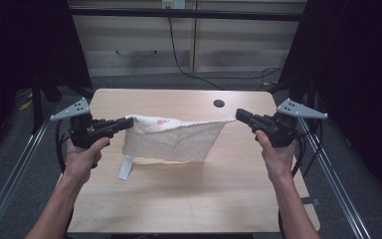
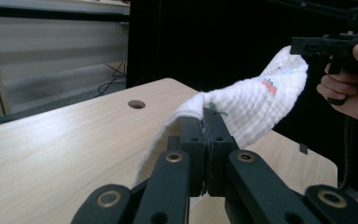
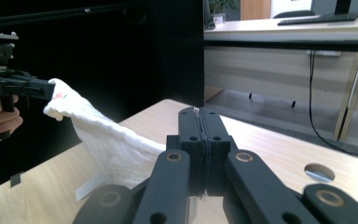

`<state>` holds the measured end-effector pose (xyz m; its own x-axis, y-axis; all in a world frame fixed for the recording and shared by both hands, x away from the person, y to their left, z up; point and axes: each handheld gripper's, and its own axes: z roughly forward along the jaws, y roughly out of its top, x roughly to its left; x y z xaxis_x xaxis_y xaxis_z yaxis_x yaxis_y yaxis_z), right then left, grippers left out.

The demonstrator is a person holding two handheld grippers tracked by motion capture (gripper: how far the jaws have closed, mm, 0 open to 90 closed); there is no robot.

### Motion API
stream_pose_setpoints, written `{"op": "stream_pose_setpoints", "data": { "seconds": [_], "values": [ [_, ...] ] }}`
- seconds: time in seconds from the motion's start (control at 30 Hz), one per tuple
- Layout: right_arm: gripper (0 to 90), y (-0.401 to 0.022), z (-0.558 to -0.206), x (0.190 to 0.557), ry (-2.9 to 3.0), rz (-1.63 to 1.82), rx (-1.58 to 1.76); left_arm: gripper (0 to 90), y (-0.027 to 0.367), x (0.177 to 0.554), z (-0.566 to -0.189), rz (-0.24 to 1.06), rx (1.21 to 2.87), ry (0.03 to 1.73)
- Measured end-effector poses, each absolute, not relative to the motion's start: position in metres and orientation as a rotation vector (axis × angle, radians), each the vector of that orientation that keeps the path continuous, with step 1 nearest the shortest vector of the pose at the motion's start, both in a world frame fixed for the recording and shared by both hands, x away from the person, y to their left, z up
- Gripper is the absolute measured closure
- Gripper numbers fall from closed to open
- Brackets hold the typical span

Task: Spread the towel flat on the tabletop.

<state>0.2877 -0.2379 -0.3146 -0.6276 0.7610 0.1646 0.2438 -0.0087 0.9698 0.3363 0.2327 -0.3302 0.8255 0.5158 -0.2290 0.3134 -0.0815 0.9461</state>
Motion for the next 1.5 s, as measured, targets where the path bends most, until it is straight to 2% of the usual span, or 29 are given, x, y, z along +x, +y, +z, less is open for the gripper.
{"op": "stream_pose_setpoints", "data": {
  "seconds": [0.3,0.63,0.87,0.97,1.07,1.17,1.37,1.5],
  "values": [
    [89.0,-0.238,-0.297,0.3,1.837,1.689,1.05,88.8,0.227,0.357,-0.315,0.206,1.704,0.685],
    [89.0,-0.243,-0.291,0.344,1.827,1.665,1.15,88.8,0.213,0.403,-0.316,0.276,1.777,0.763],
    [89.0,-0.244,-0.282,0.374,1.815,1.612,1.189,88.8,0.208,0.429,-0.299,0.289,1.734,0.782],
    [89.0,-0.246,-0.276,0.378,1.797,1.621,1.171,88.8,0.206,0.43,-0.287,0.301,1.739,0.758],
    [89.0,-0.245,-0.276,0.37,1.802,1.648,1.131,88.8,0.207,0.424,-0.29,0.298,1.73,0.731],
    [89.0,-0.243,-0.291,0.36,1.854,1.619,1.135,88.8,0.207,0.418,-0.312,0.267,1.747,0.741],
    [89.0,-0.247,-0.343,0.341,1.926,1.617,1.202,88.8,0.204,0.403,-0.367,0.169,1.771,0.776],
    [89.0,-0.248,-0.371,0.325,1.963,1.623,1.234,88.8,0.205,0.391,-0.389,0.123,1.809,0.787]
  ]
}}
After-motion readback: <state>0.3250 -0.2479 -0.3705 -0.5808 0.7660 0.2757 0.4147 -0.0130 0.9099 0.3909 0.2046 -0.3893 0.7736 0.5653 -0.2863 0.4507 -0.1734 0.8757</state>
